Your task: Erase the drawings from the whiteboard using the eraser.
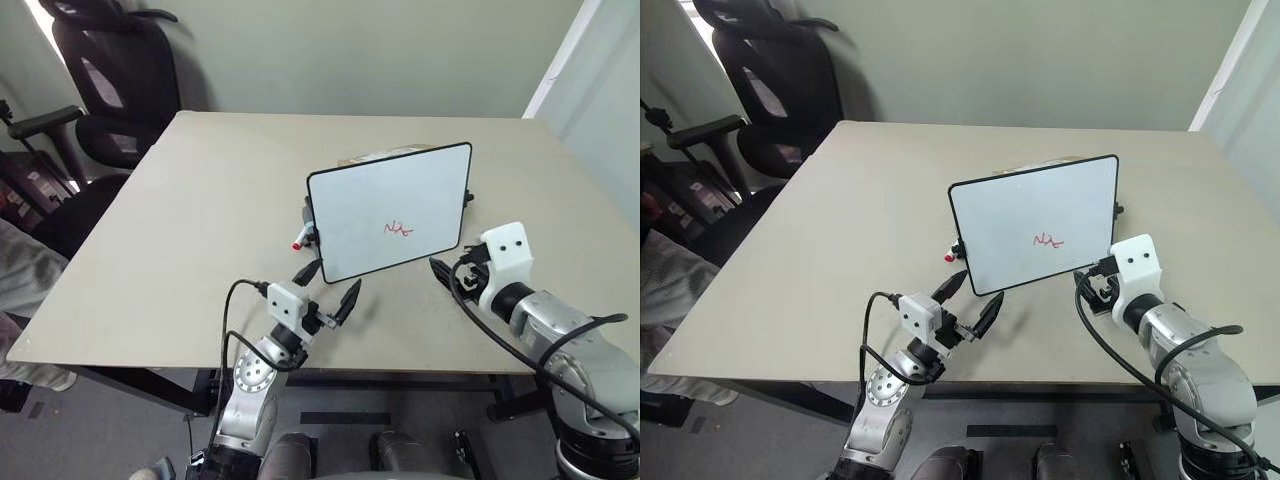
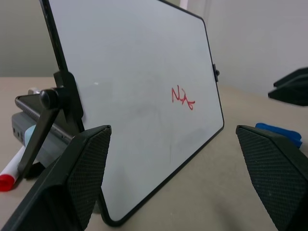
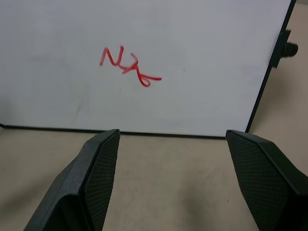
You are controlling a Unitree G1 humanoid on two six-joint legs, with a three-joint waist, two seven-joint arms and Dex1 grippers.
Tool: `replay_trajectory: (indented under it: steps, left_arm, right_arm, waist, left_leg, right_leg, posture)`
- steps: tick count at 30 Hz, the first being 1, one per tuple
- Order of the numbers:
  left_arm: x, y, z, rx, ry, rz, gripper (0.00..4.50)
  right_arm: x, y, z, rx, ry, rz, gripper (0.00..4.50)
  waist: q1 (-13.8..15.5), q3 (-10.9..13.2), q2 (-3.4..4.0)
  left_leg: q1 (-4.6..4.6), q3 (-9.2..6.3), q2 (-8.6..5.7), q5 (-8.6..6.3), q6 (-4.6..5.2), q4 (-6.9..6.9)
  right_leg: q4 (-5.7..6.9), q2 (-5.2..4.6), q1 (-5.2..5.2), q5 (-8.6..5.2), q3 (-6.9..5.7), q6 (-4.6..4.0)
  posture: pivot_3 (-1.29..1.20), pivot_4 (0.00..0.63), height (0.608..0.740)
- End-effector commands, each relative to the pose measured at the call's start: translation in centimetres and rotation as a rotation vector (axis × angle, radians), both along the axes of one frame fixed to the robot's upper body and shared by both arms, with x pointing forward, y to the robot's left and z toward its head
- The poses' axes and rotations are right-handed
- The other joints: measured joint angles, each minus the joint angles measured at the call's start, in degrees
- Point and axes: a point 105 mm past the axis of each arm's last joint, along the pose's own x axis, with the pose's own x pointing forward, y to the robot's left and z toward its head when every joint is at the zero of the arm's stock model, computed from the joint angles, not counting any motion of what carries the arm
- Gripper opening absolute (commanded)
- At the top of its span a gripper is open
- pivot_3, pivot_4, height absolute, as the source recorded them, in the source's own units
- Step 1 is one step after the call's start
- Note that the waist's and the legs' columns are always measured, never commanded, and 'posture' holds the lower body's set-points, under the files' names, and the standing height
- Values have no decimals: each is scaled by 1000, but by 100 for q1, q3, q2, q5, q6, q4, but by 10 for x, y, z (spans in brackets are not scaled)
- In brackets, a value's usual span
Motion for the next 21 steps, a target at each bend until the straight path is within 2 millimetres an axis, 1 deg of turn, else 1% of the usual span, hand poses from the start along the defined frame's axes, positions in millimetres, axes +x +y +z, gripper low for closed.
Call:
replay_trajectory:
  steps: [1, 6, 8, 10, 15, 18, 21]
  left_arm:
    - [3, -2, 7, -2, -26, -9, 4500]
    - [5, -12, 2, 5, -29, -47, 4500]
    - [4, -15, 4, -12, -32, -51, 4500]
    - [8, -11, 3, -36, -13, -33, 4500]
    - [11, -20, -1, 5, -11, -63, 4500]
    - [14, -23, -10, 13, 23, -71, 4500]
    - [14, -26, -12, 11, 34, -80, 4500]
  right_arm:
    - [-4, -7, 11, -16, -57, -30, 3728]
    - [-7, -15, 5, -29, -49, -66, 3728]
    - [-7, -11, 7, -7, -57, -60, 3728]
    - [-8, -11, 9, 4, -62, -64, 3728]
    - [-11, -24, 11, -4, -66, -106, 3728]
    - [-14, -37, 10, 1, -64, -152, 3728]
    - [-12, -38, 13, 10, -67, -158, 3728]
  waist:
    - [0, -1, 3]
    - [5, -2, 0]
    - [5, 0, -2]
    - [4, -1, -1]
    - [5, -1, -1]
    - [5, -1, -1]
    - [2, -1, -2]
  left_leg:
    - [0, 0, 0, 0, 0, 0]
    - [2, 1, -2, -1, -2, 2]
    - [-5, 2, -3, -2, -3, 2]
    - [-2, 2, -2, -2, -3, 2]
    - [-1, 0, -1, -1, -1, 1]
    - [-2, 1, -3, 0, 0, 2]
    - [-3, 2, -3, 0, 0, 2]
  right_leg:
    - [1, 0, 2, 0, 0, 0]
    - [-3, -2, 1, -1, 1, 2]
    - [-1, -3, 4, 0, 2, 3]
    - [0, -2, 4, 0, 1, 4]
    - [1, 0, 6, 0, 0, 4]
    - [0, -1, 7, -1, 2, 5]
    - [1, -2, 6, -1, 2, 5]
  posture:
    - [0, 150, 740]
    - [0, 150, 740]
    - [0, 150, 740]
    - [0, 150, 740]
    - [0, 150, 740]
    - [0, 150, 740]
    - [0, 150, 740]
